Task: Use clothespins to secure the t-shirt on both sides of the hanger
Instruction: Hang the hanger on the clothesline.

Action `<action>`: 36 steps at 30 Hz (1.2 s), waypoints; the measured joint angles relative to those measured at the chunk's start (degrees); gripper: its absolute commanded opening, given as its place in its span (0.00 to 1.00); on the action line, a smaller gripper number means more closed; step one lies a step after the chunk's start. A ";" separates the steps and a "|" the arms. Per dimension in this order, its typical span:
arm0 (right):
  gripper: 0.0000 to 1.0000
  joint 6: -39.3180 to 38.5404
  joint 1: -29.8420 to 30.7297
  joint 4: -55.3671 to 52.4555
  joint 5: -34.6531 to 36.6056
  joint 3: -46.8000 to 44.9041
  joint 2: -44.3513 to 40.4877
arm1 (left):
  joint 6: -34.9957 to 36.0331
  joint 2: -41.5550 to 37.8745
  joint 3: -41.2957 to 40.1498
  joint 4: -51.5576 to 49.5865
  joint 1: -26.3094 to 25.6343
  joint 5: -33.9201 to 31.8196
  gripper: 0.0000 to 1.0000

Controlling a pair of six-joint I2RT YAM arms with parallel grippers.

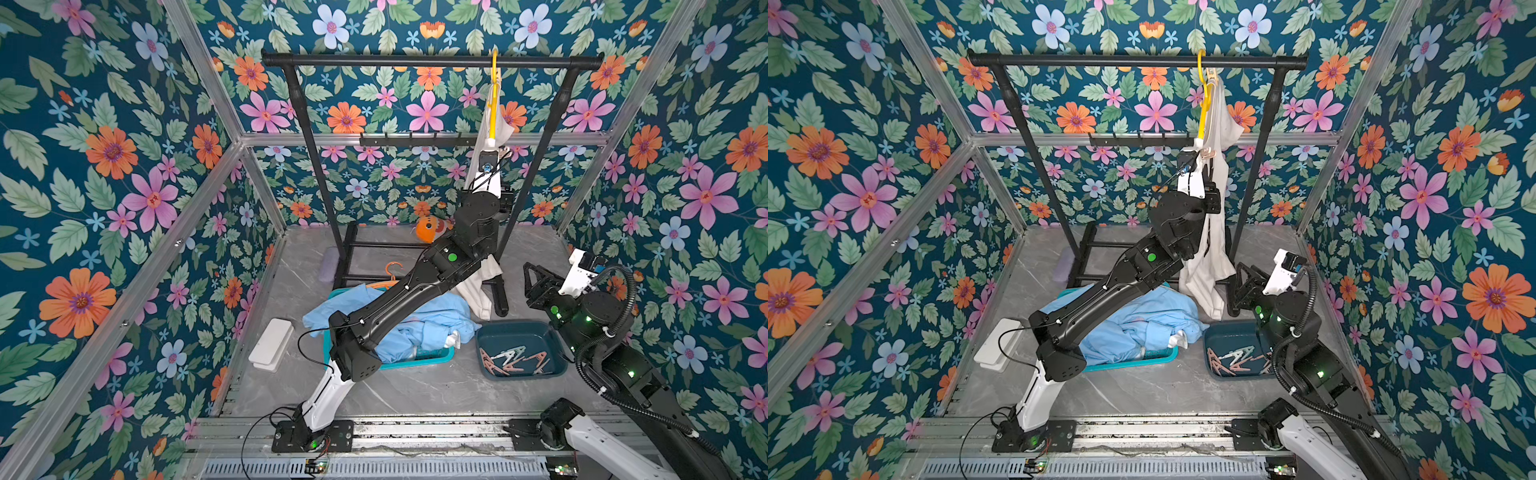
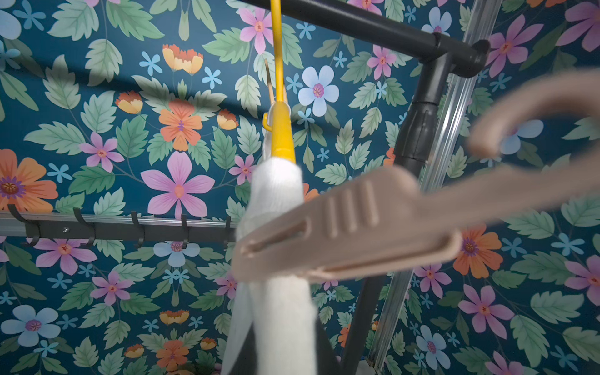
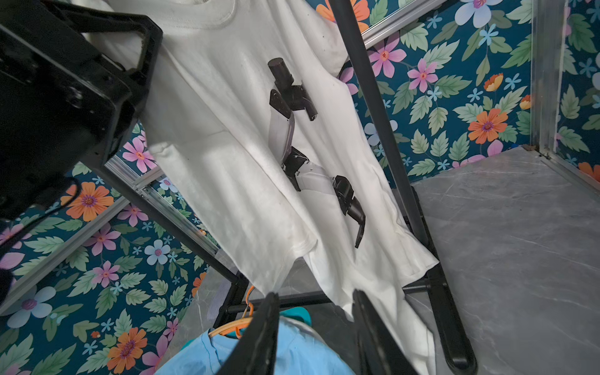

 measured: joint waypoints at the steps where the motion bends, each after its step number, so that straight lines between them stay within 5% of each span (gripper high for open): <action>1: 0.39 0.00 0.00 0.00 0.00 -0.04 0.04 | -0.09 0.15 0.00 -0.11 0.00 0.11 0.00; 16: 0.46 0.48 0.00 -0.02 0.07 -0.63 0.46 | -3.26 -2.16 -3.48 -1.64 -1.29 2.89 0.06; 23: 0.48 0.66 0.00 -0.07 0.48 -0.79 0.46 | -3.28 -4.07 -5.79 -1.16 -2.40 3.67 0.36; 27: 0.51 0.66 0.00 -0.07 0.70 -0.79 0.37 | -2.54 -4.83 -6.14 -0.55 -3.04 4.42 0.62; 36: 0.55 0.59 0.00 -0.13 1.11 -1.01 0.57 | -0.15 -7.72 -8.85 0.96 -4.39 5.53 0.85</action>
